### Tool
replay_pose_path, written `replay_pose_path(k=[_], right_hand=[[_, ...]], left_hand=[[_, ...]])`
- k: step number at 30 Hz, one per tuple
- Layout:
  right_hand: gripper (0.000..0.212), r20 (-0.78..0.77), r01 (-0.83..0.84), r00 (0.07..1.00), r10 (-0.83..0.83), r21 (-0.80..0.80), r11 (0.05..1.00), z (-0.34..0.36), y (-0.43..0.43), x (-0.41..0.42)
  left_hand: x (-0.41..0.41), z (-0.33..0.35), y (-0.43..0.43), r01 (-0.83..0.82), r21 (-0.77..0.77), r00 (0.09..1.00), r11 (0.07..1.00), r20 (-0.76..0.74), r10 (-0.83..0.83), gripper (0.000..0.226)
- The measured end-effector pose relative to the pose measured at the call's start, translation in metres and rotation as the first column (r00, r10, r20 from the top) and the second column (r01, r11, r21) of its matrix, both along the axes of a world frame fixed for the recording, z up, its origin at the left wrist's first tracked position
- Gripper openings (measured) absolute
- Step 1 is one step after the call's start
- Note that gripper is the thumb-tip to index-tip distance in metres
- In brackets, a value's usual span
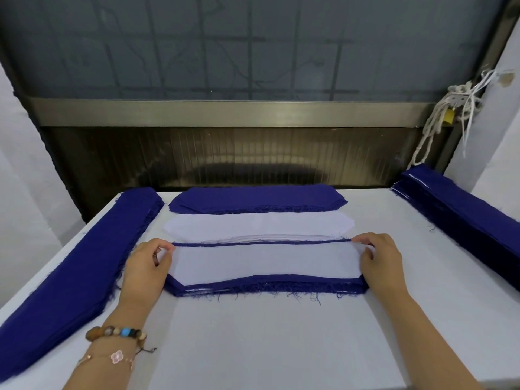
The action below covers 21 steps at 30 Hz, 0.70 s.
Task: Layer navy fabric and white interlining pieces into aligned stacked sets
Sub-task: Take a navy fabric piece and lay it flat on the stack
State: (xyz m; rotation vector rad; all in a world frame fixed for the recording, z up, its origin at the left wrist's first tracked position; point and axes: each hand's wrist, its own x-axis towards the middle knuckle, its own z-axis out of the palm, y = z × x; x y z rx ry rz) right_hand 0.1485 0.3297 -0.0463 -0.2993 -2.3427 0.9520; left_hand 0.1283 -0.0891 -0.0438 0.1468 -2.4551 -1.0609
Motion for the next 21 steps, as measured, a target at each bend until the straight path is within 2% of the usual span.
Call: replay_pose_path(k=[4, 7, 9, 11, 14, 21], right_hand=[[0.041, -0.035, 0.069, 0.997, -0.068, 0.032, 0.997, -0.001, 0.000, 0.000], [0.044, -0.100, 0.092, 0.992, -0.080, 0.121, 0.988, 0.001, -0.004, 0.004], [0.045, -0.118, 0.018, 0.993, 0.002, 0.168, 0.986, 0.003, -0.007, 0.006], [0.045, -0.112, -0.114, 0.984, 0.139, 0.204, 0.972, 0.003, -0.009, 0.007], [0.043, -0.064, -0.245, 0.962, 0.265, 0.221, 0.944, 0.002, -0.009, 0.008], [0.042, -0.019, -0.190, 0.979, 0.201, 0.256, 0.948, 0.006, -0.012, 0.005]], left_hand=[[0.001, 0.003, 0.002, -0.027, -0.029, 1.000, 0.999, 0.009, 0.028, 0.013], [0.005, 0.007, 0.006, -0.048, -0.153, 0.994, 0.987, -0.107, 0.031, 0.018], [0.007, 0.009, 0.007, 0.052, -0.186, 0.976, 0.981, -0.200, -0.089, 0.023], [0.008, 0.007, 0.007, 0.212, -0.182, 0.941, 0.960, -0.227, -0.251, 0.028], [0.007, 0.002, 0.008, 0.371, -0.117, 0.910, 0.921, -0.148, -0.386, 0.040], [0.001, 0.002, 0.010, 0.345, -0.088, 0.934, 0.934, -0.066, -0.351, 0.044]])
